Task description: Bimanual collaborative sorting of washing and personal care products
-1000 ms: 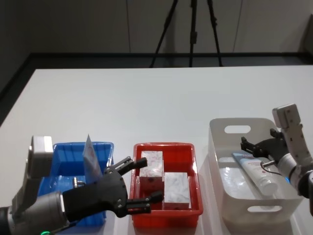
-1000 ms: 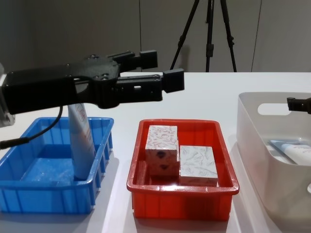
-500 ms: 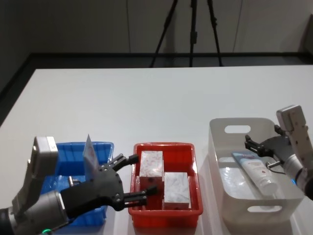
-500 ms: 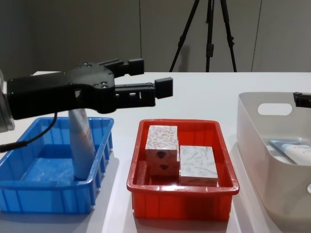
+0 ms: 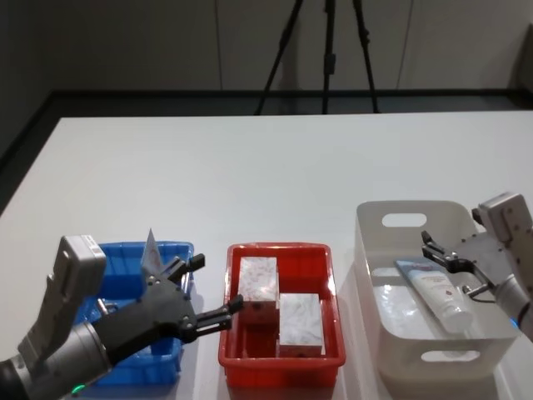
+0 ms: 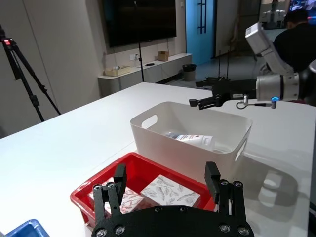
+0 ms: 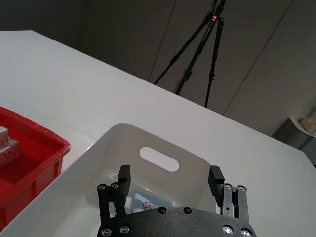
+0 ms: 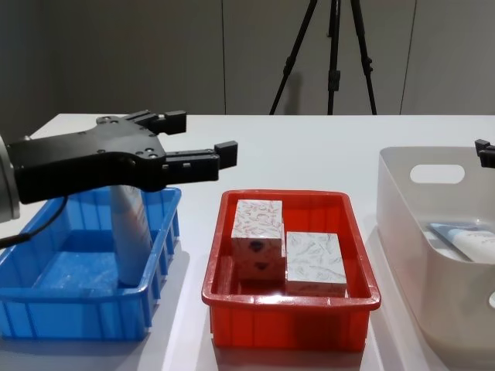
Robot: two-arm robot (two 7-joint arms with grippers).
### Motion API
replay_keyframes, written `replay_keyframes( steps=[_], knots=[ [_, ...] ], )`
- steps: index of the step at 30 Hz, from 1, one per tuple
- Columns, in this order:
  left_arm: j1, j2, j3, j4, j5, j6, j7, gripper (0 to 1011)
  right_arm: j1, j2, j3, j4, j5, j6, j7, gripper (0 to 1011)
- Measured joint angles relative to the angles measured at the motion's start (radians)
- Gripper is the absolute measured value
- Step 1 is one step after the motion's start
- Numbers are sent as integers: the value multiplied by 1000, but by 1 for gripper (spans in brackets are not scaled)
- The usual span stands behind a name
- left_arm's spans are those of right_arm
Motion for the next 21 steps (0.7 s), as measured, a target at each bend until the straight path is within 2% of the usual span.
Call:
replay_keyframes(
  steps=[14, 21],
  knots=[
    [15, -13, -9, 32, 98, -3, 191, 1002, -58, 131, -112, -89, 78, -99, -61, 1001],
    [22, -19, -14, 46, 143, -4, 280, 1002, -78, 175, -151, -119, 105, -133, -81, 1001]
  ],
)
